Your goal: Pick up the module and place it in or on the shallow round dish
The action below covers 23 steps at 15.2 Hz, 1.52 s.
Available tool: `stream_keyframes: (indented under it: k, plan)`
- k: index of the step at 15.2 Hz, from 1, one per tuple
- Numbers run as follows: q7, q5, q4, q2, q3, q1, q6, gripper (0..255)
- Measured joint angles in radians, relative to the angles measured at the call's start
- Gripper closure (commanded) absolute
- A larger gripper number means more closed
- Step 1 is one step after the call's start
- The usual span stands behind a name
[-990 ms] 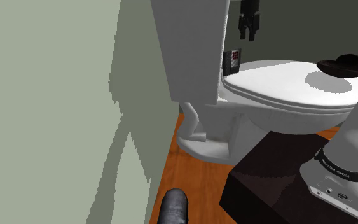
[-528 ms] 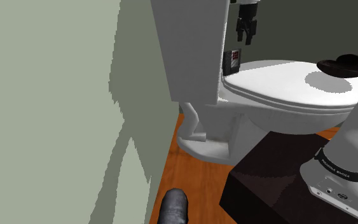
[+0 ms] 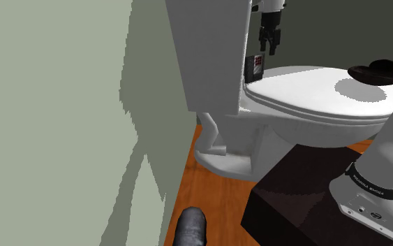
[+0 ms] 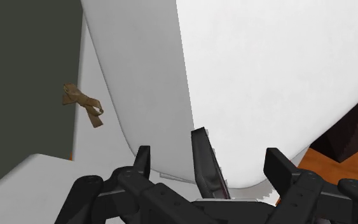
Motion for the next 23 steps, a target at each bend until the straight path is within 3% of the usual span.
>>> stream_keyframes:
  k: [9, 10, 12, 16, 23]
  plan:
    - [-0.007, 0.0, -0.001, 0.004, 0.0, 0.0, -0.007, 255]
    - [-0.007, 0.0, -0.001, 0.004, 0.0, 0.0, -0.007, 0]
    - [-0.043, 0.011, -0.005, -0.004, 0.002, -0.003, -0.001, 0]
    - [-0.312, 0.089, -0.052, -0.052, 0.015, -0.009, 0.052, 0]
    - [-0.365, 0.111, -0.114, -0.075, 0.016, 0.0, 0.138, 0]
